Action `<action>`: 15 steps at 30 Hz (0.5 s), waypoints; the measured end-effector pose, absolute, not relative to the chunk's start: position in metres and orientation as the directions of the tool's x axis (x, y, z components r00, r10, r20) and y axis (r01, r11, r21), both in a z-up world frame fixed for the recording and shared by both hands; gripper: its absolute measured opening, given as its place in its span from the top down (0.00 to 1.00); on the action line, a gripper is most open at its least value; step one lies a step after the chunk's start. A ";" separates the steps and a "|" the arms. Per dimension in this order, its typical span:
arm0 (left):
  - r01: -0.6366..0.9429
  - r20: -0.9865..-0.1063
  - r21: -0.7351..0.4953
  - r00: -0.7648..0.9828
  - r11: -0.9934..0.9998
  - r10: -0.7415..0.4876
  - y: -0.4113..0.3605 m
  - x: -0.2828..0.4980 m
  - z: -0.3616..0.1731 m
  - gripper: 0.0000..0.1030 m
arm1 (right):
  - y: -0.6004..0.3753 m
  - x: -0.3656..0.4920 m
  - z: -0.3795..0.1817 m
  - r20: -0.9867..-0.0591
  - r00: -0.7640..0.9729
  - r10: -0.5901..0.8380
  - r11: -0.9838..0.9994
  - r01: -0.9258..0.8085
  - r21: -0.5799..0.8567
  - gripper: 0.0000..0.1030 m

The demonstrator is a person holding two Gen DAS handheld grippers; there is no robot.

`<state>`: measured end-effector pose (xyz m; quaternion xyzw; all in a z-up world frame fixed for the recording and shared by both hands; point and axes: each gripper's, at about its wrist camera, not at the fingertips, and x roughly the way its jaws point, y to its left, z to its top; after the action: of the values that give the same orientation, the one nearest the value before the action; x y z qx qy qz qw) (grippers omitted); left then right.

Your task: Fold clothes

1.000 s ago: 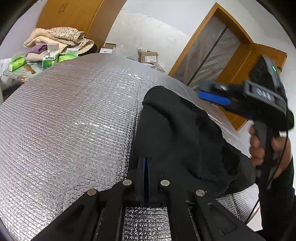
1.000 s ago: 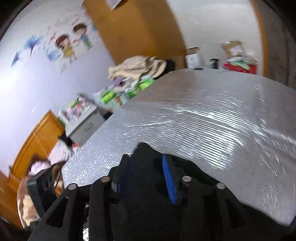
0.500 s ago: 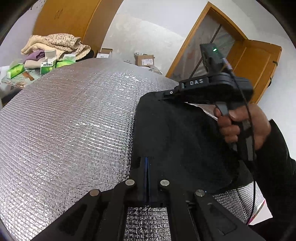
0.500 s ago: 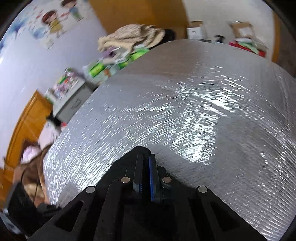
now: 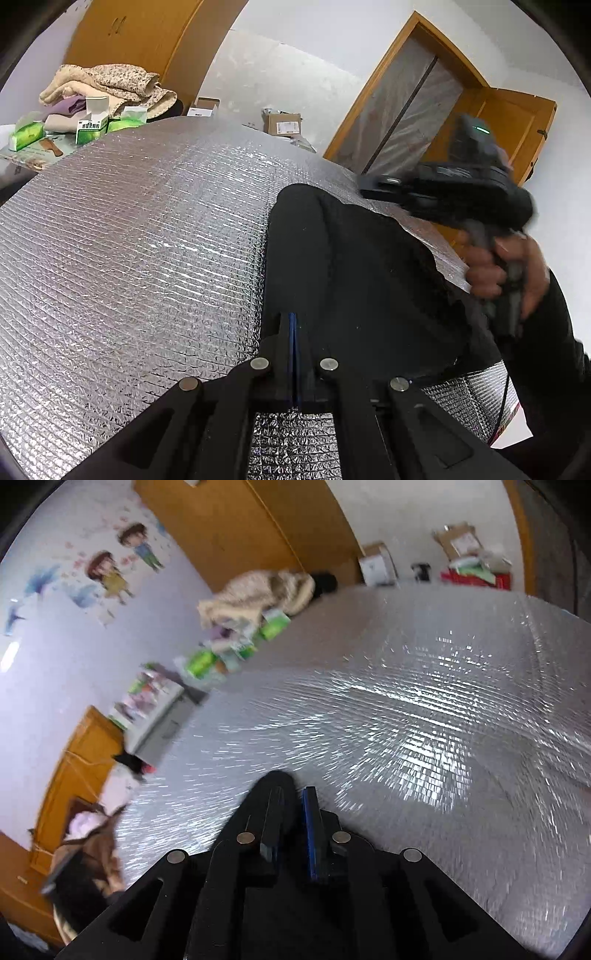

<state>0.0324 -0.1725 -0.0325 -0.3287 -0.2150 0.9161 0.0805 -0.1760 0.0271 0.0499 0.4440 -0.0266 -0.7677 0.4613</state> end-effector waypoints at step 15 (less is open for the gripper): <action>-0.007 -0.575 -0.445 -0.765 -0.895 0.292 -0.173 0.032 -0.031 0.99 | 0.107 -0.156 0.036 -0.639 -0.300 -0.708 -0.669 0.574 0.472 0.90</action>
<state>0.0317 -0.1729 -0.0307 -0.3333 -0.2136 0.9147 0.0817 -0.1557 0.1071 0.0362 0.4366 -0.0769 -0.8026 0.3992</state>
